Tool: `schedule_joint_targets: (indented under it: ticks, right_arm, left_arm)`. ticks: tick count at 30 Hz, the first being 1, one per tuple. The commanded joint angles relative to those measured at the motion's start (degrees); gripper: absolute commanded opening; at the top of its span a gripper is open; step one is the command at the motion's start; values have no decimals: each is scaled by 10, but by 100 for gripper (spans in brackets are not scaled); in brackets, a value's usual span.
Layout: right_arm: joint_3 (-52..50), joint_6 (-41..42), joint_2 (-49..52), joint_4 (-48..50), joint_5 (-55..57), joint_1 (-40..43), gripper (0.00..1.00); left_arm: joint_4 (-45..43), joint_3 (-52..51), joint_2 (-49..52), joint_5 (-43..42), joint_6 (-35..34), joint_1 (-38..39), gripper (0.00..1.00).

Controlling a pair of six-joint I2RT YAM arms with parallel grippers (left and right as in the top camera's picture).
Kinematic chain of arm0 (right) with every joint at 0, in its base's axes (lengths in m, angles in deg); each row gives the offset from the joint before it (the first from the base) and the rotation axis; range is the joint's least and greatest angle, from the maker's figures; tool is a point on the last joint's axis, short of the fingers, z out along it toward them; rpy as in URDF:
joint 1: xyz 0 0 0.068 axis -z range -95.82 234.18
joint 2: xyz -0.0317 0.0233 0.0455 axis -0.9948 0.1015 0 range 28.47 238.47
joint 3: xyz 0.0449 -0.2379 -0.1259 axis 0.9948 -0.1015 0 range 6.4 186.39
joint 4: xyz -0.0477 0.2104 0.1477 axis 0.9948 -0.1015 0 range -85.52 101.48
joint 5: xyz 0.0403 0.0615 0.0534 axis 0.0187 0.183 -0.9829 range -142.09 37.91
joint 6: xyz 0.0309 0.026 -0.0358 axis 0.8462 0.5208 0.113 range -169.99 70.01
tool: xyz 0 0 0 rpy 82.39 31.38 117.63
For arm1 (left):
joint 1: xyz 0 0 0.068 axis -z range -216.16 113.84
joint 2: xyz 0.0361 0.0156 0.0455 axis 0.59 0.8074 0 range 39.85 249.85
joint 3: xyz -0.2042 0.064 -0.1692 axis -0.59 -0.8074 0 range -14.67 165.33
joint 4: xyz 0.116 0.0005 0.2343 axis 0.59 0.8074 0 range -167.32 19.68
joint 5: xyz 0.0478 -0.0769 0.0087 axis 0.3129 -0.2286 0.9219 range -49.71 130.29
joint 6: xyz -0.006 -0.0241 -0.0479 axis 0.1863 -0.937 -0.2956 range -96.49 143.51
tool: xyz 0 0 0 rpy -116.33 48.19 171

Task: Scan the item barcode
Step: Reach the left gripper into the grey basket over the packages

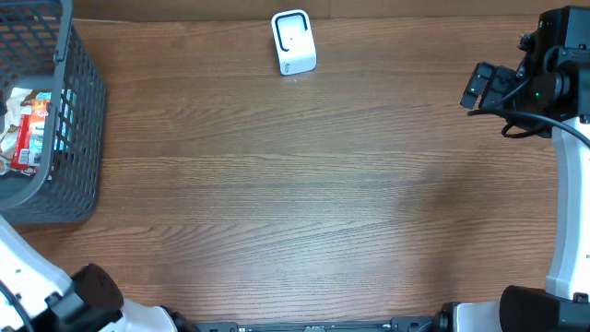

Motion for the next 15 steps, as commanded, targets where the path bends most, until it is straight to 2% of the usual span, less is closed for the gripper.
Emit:
schedule_joint_targets:
  ticks: [1,8,15]
  right_arm:
    - [10,2,-1,3,5,1,100]
    - [10,2,-1,3,5,1,100]
    - [10,2,-1,3,5,1,100]
  left_arm:
    - [0,9,42,-38,55,-1,100]
    - [-3,9,112,-88,94,-8,100]
    - [-11,9,204,-173,147,-23,100]
